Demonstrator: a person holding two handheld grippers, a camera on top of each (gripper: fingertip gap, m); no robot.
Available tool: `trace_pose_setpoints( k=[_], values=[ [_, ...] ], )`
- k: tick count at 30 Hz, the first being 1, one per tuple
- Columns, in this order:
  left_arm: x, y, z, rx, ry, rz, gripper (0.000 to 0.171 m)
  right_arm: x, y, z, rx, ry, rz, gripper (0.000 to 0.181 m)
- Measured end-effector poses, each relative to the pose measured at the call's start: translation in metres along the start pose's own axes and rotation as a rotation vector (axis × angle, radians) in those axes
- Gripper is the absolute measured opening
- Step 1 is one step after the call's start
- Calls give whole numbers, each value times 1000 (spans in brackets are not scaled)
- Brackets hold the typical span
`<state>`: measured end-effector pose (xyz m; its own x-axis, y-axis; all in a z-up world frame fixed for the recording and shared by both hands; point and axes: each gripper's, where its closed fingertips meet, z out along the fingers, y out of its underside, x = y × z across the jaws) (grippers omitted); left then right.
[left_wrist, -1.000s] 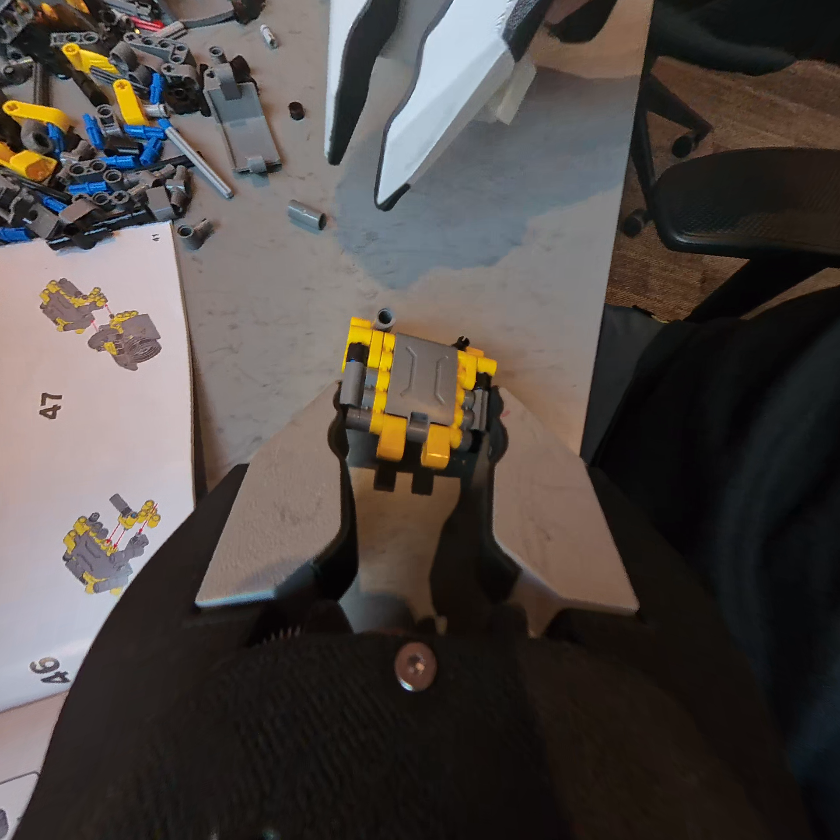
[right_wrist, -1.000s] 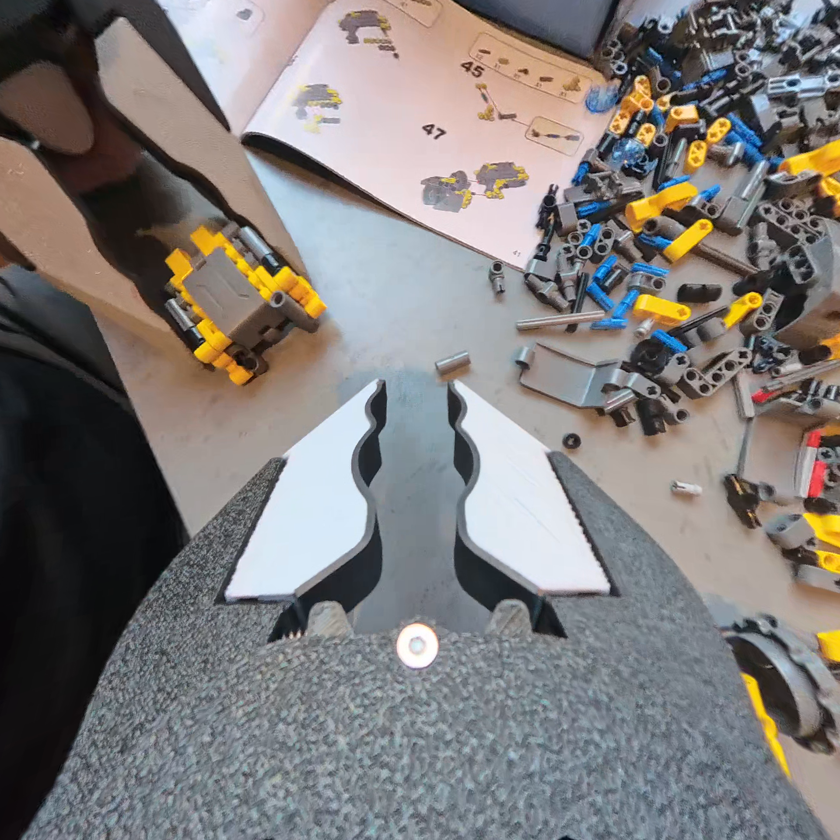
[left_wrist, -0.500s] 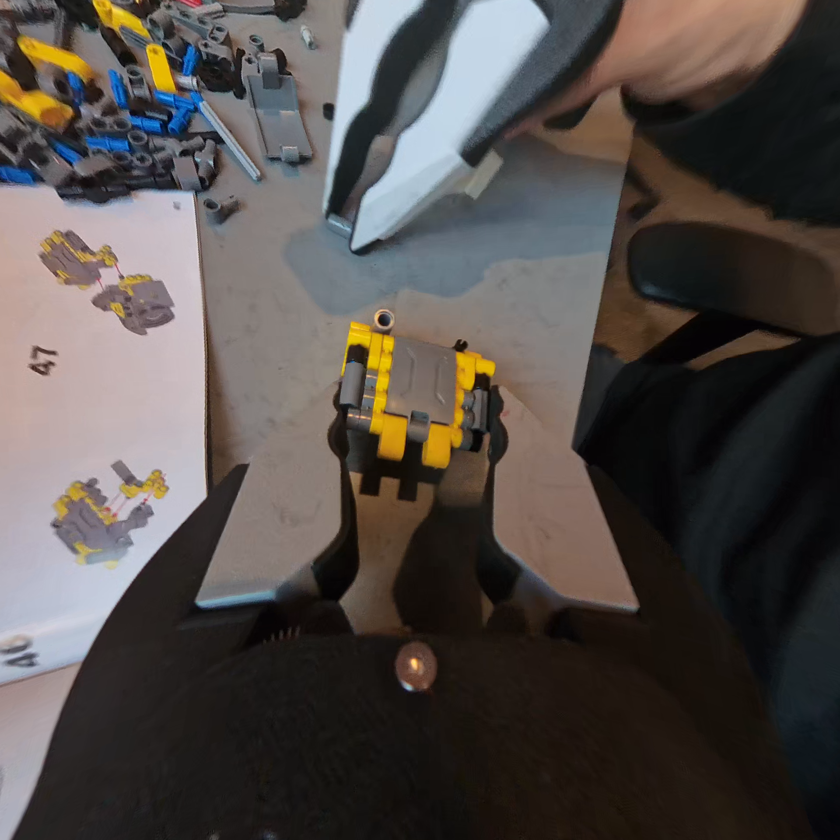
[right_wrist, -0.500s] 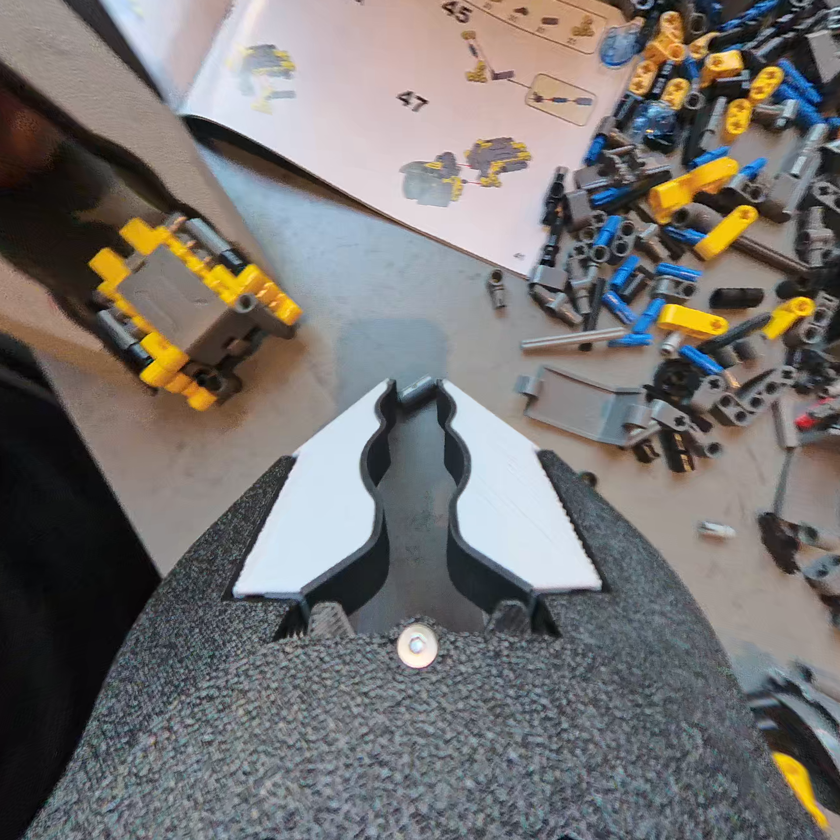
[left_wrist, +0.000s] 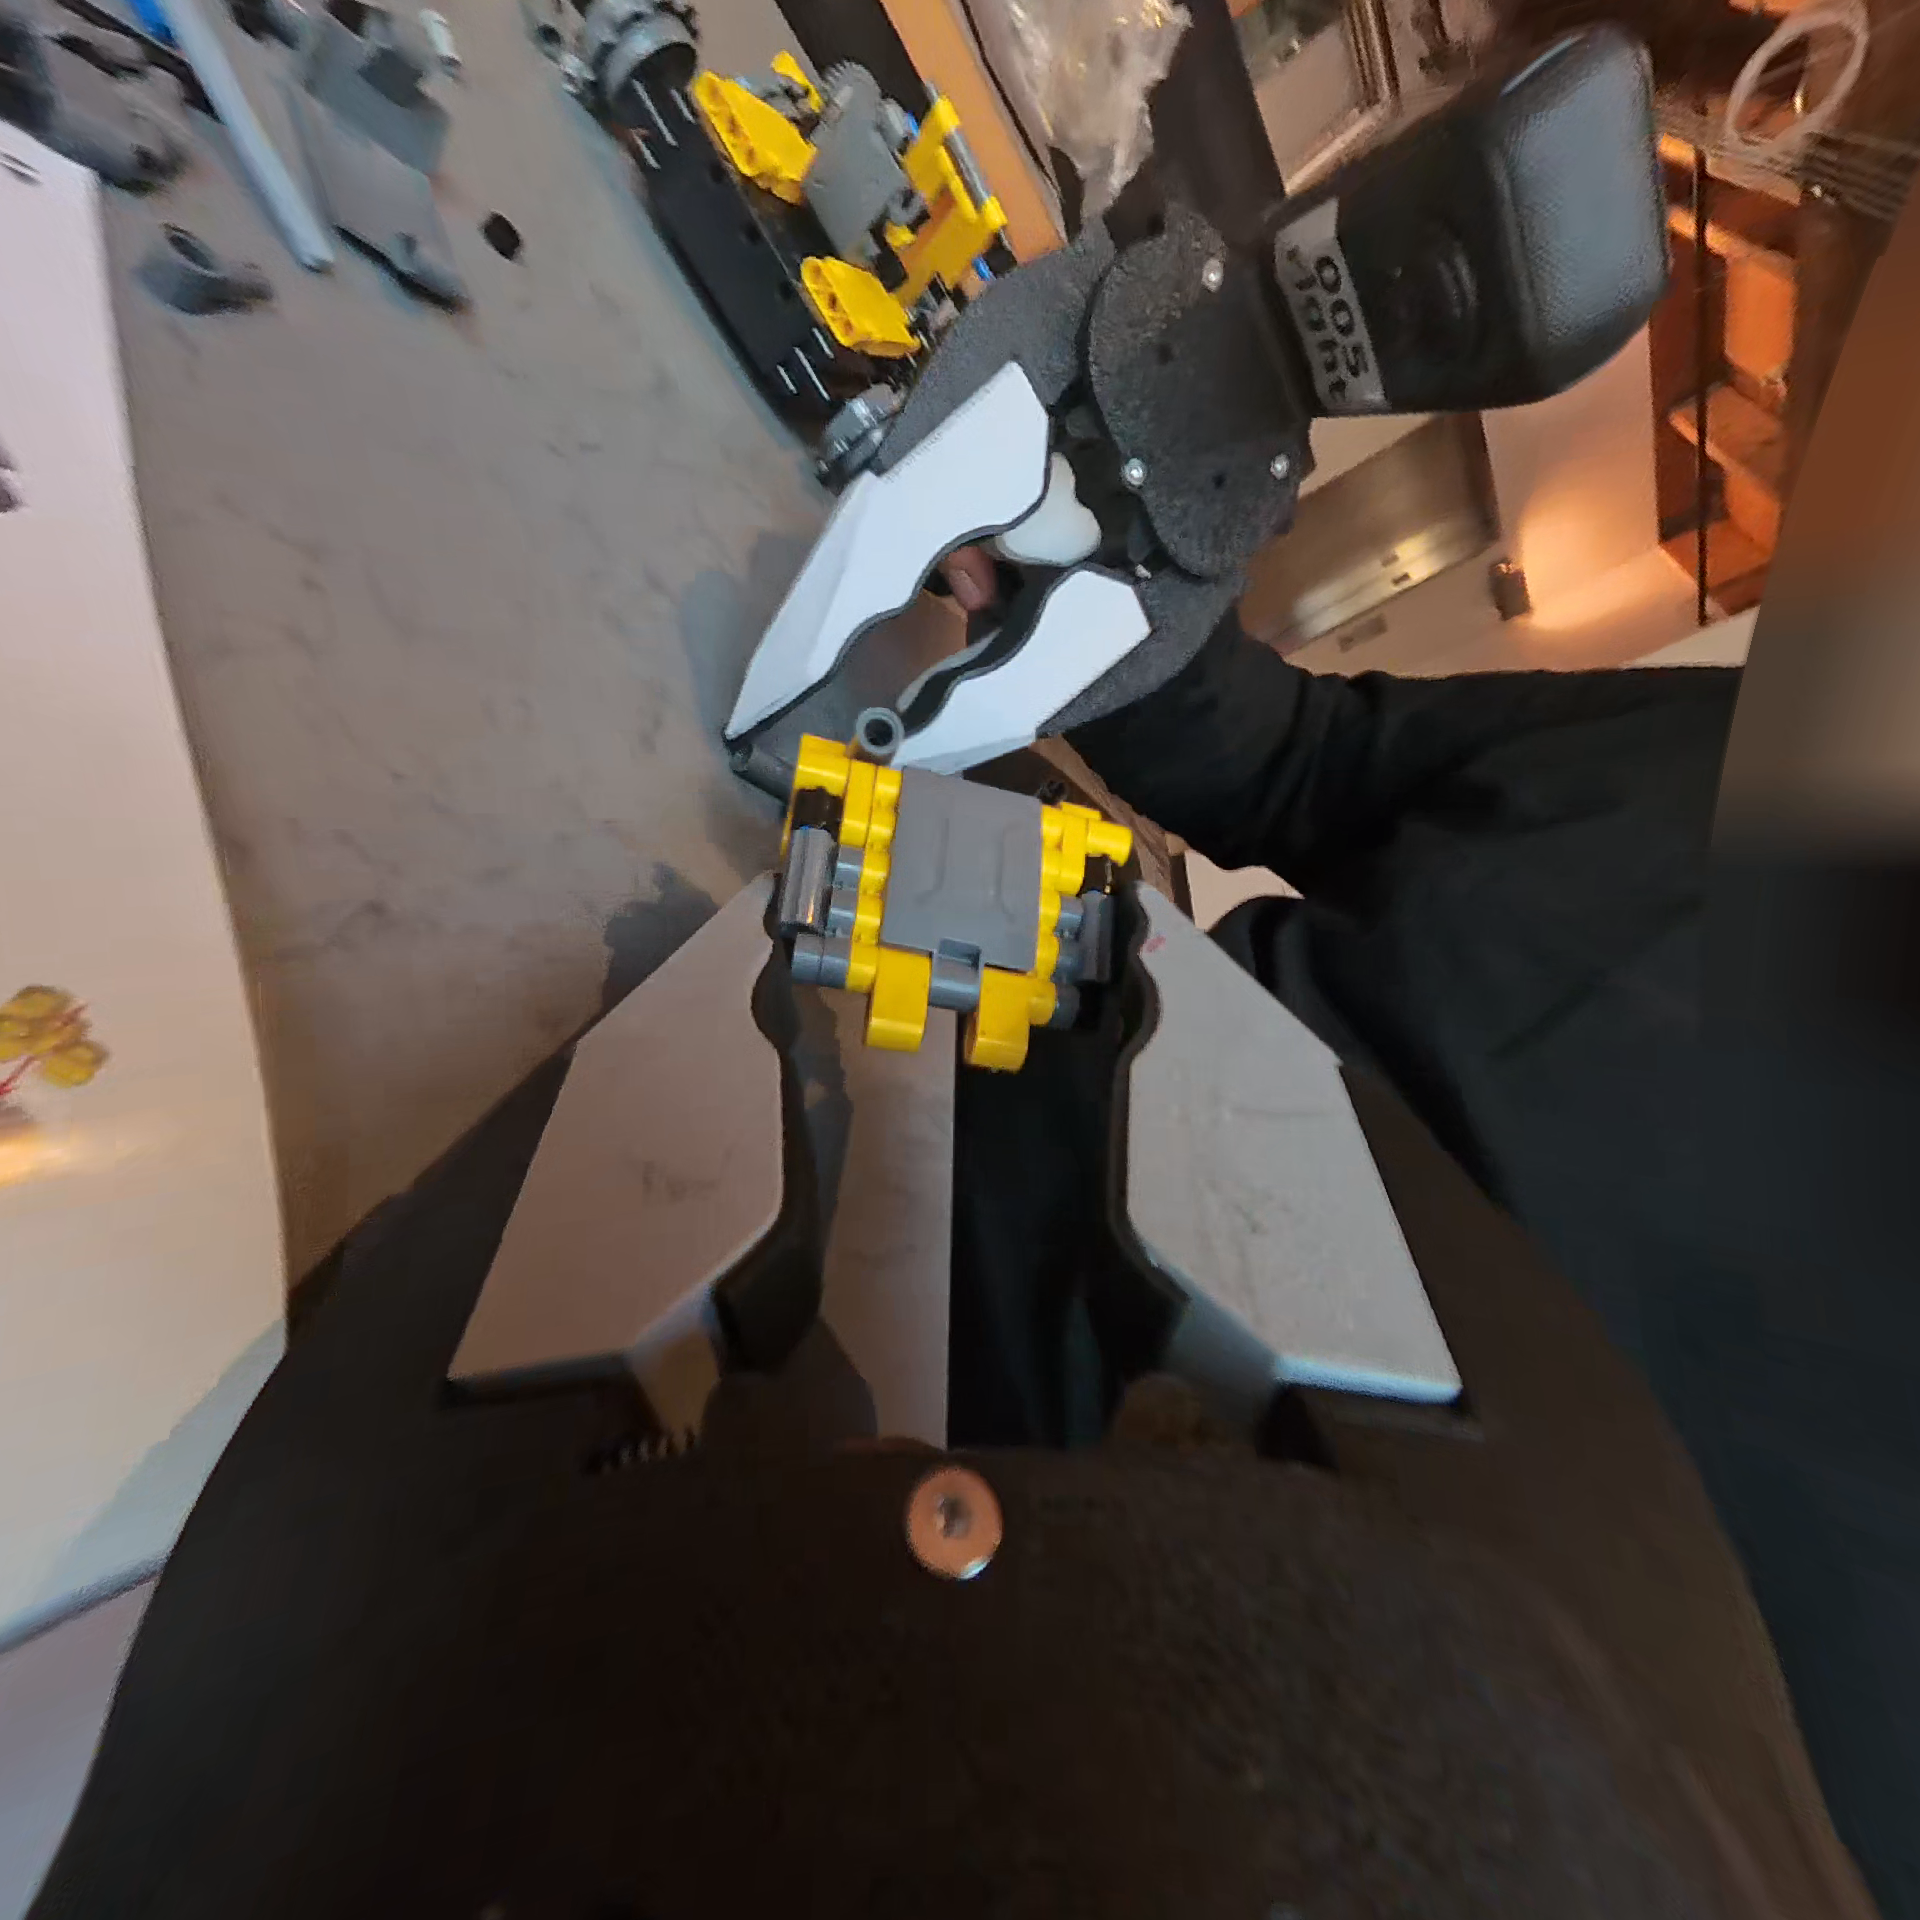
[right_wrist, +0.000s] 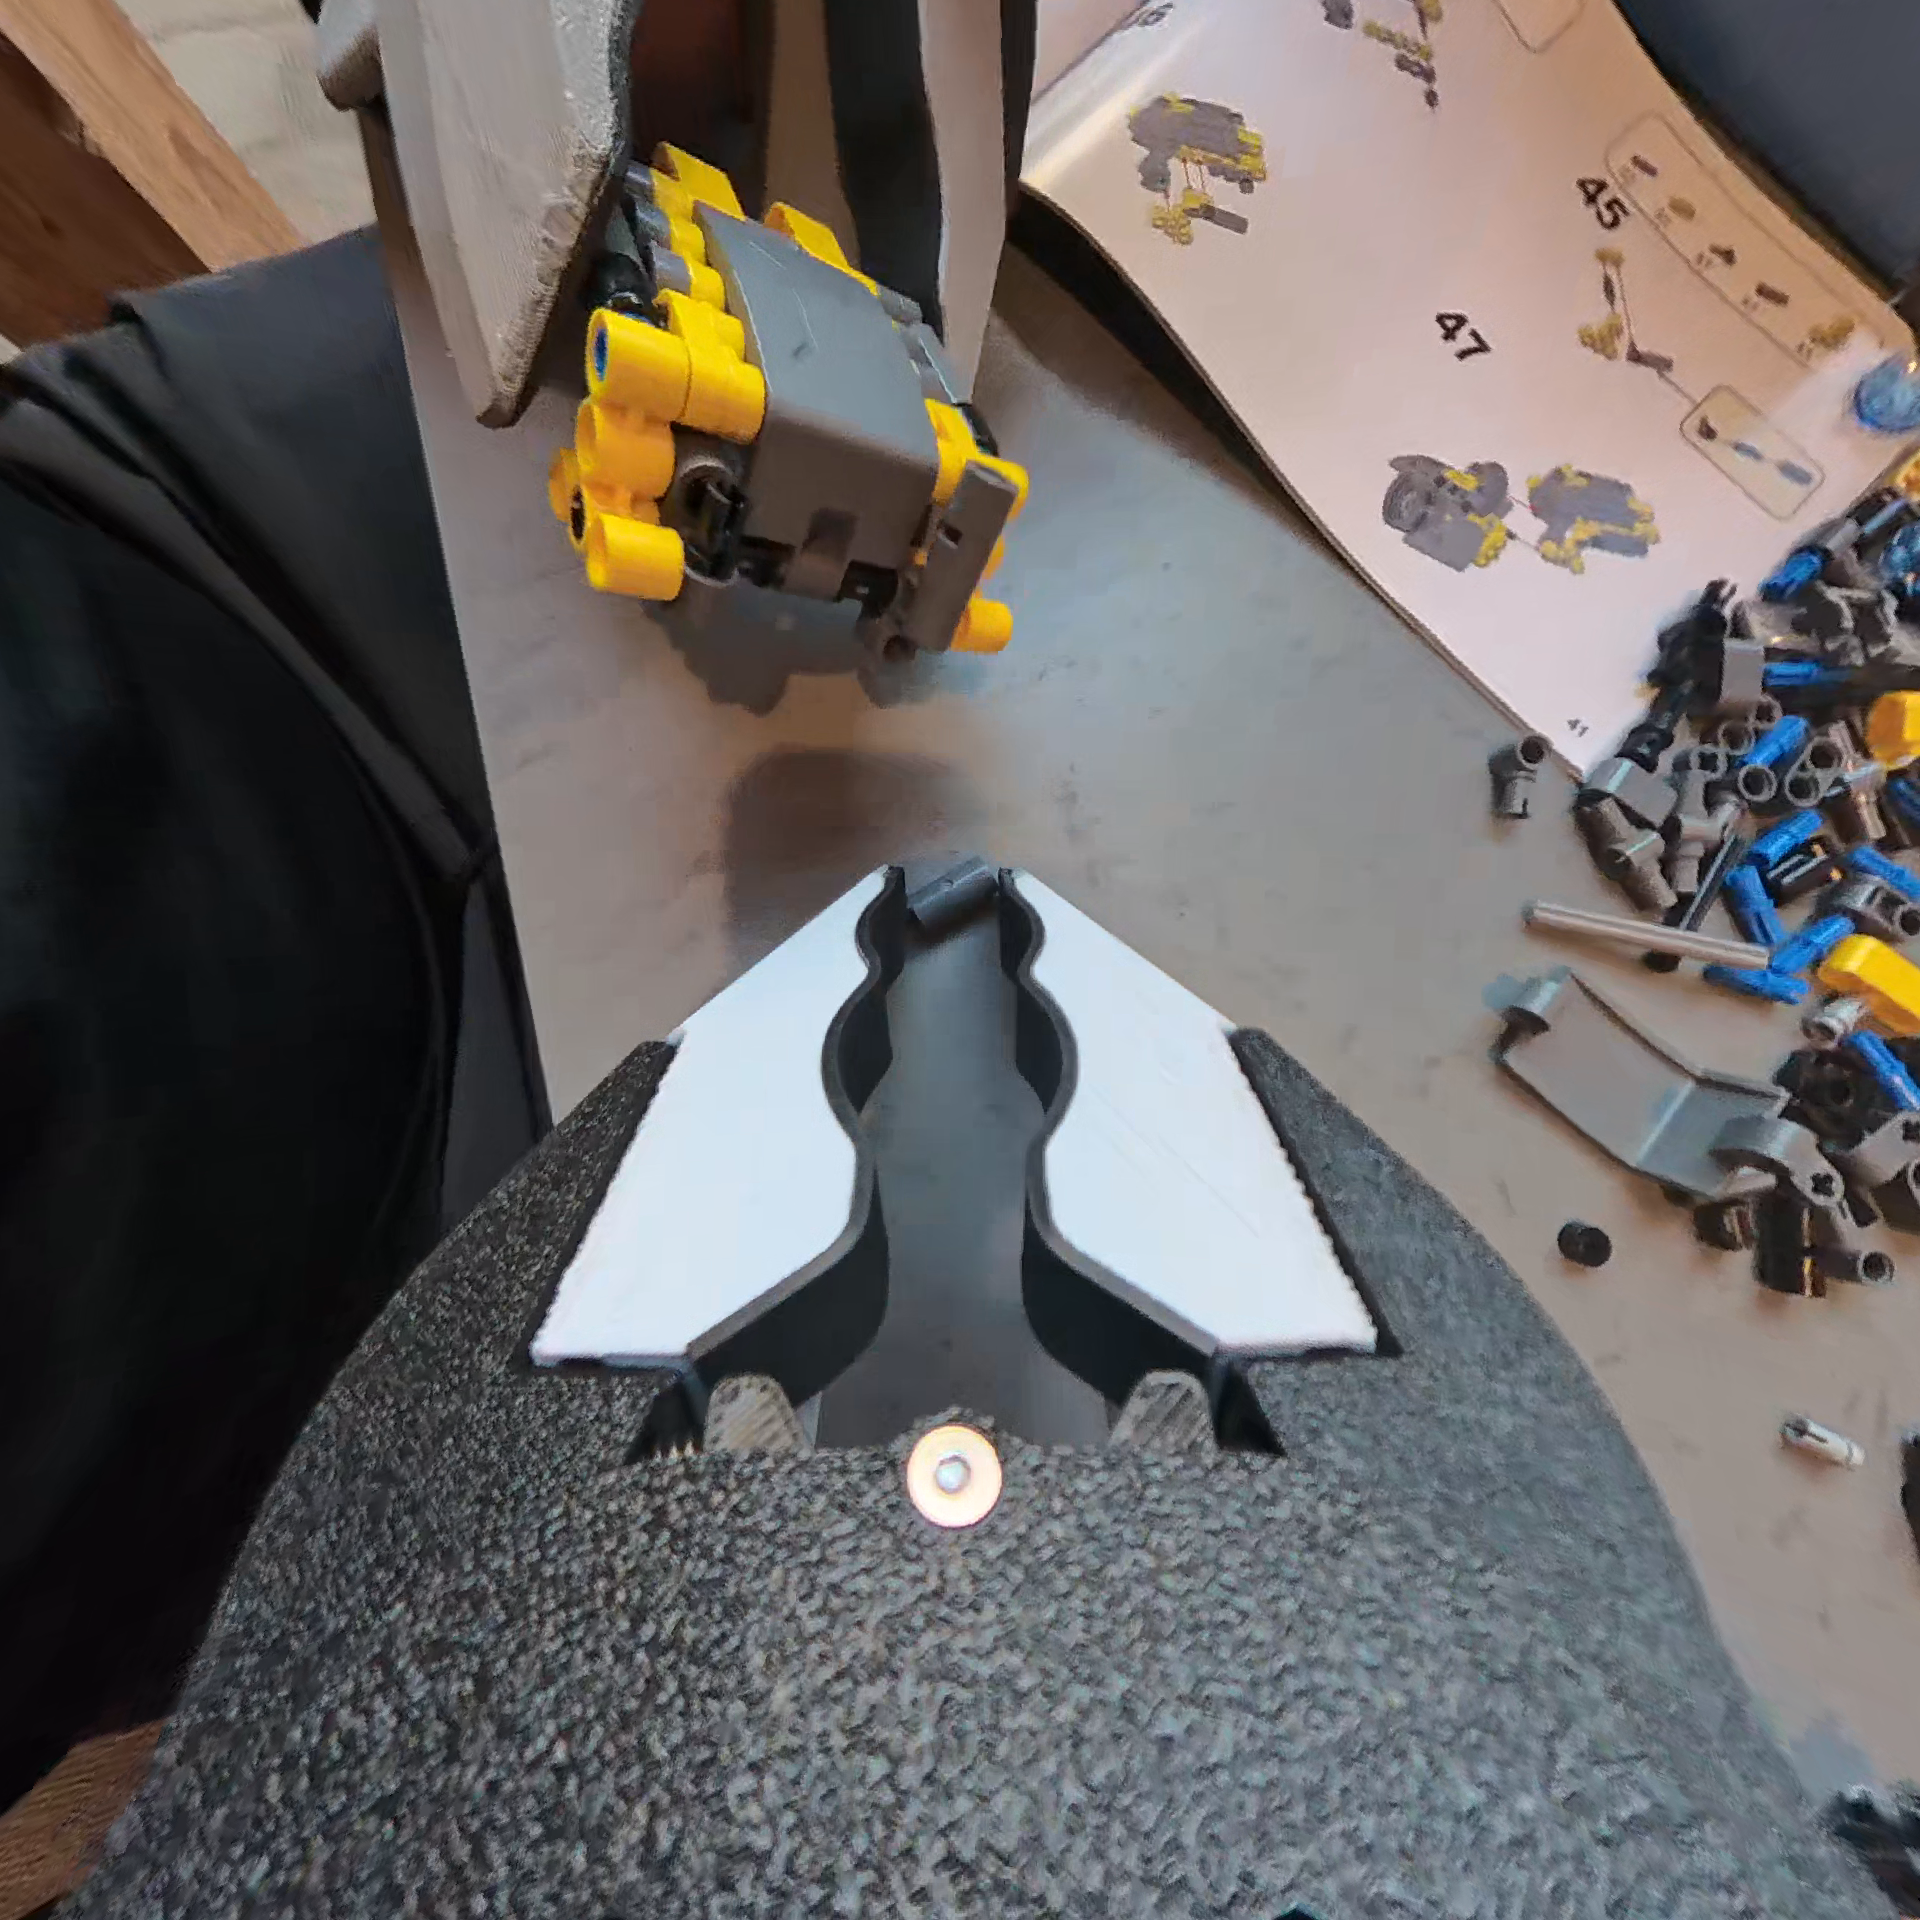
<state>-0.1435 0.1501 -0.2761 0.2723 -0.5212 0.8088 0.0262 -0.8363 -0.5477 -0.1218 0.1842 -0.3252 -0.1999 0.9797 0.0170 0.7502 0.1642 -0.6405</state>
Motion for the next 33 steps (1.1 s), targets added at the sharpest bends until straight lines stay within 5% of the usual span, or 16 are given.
trace_pose_setpoints(
  k=[7,16,33],
  values=[
    [22,11,4,-61,132,51,59,-9,-10,-17,34,53,-121,31],
    [42,18,3,-108,279,38,60,-66,-71,-58,311,72,-467,21],
    [45,19,4,-115,296,31,59,-73,-73,-58,311,86,-599,12]
  ],
)
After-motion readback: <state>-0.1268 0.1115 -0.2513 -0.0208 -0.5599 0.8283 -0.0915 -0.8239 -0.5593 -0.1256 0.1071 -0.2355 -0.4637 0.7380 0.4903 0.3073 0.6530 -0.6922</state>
